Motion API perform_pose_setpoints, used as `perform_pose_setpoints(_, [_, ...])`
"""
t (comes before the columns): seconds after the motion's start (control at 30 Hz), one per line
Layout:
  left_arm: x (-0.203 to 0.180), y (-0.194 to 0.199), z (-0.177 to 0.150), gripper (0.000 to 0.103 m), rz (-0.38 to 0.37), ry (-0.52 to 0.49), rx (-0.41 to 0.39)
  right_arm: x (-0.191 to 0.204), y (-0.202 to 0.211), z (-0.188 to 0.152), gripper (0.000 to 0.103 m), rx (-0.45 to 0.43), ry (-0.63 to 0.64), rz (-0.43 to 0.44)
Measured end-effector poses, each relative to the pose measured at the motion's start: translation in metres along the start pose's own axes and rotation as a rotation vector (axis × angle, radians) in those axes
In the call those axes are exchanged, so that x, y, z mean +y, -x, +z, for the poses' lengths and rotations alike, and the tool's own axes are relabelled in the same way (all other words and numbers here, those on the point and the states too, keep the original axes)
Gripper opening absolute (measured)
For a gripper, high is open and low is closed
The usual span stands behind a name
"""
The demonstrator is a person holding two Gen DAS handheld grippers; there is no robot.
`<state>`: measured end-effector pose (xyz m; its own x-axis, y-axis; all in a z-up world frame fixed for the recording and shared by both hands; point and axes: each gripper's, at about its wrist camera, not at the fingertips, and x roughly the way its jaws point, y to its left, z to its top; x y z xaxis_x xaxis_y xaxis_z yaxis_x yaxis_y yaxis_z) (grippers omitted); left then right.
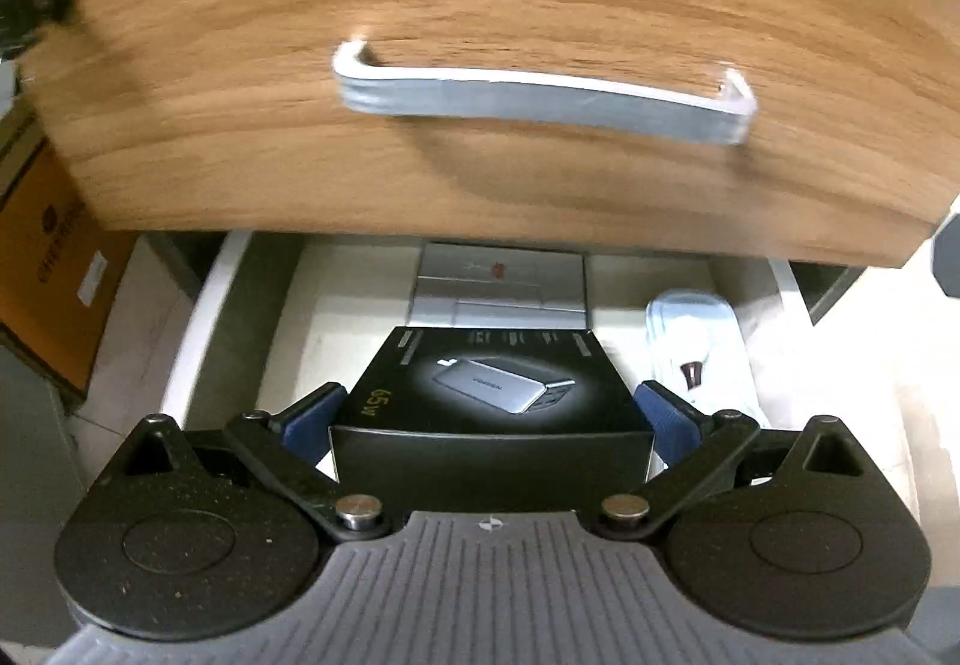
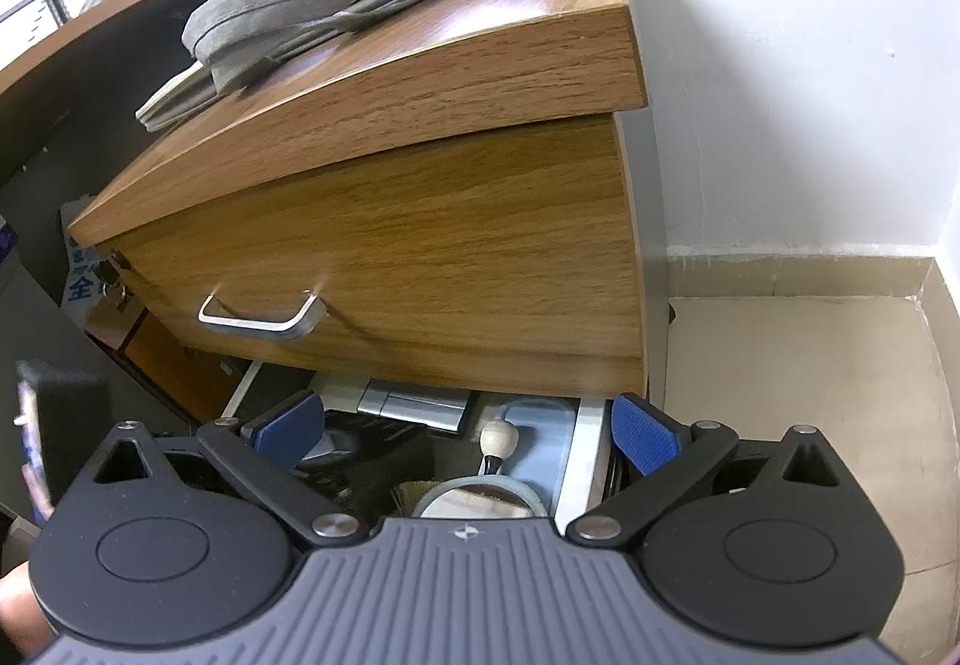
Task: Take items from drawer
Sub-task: 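Grasp the black charger box with the left tool and lift, then carry the black box with the left tool to the grey shelf unit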
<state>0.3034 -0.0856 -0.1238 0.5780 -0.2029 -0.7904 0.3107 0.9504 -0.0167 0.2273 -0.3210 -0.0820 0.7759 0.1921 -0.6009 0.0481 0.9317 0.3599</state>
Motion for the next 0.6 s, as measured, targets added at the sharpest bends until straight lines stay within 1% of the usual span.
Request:
perform_pose_setpoints(0.03, [0.001, 0.006, -0.002, 0.101, 0.002, -0.001, -0.004, 0.000, 0.000, 0.000, 0.103, 0.001, 0.002, 0.000])
perform_pose_setpoints(0.1, [-0.022, 0.003, 0.010, 0.101, 0.013, 0.002, -0.009, 0.001, 0.000, -0.001, 0.103, 0.002, 0.005, 0.001])
perform_pose_setpoints(0.17, [-0.016, 0.028, -0.003, 0.101, 0.019, 0.006, -0.011, 0.003, 0.000, -0.001, 0.103, 0.002, 0.011, 0.001])
perform_pose_setpoints(0.27, [0.003, 0.025, -0.010, 0.101, 0.022, 0.022, -0.020, 0.006, 0.000, 0.000, 0.103, 0.001, 0.021, 0.001])
perform_pose_setpoints(0.37, [0.013, 0.057, -0.021, 0.101, 0.024, 0.052, -0.039, 0.009, -0.001, -0.001, 0.103, 0.008, 0.029, 0.007])
perform_pose_setpoints(0.6, [0.016, 0.112, -0.030, 0.101, 0.049, 0.086, -0.109, 0.030, 0.003, -0.006, 0.103, 0.049, 0.119, 0.067])
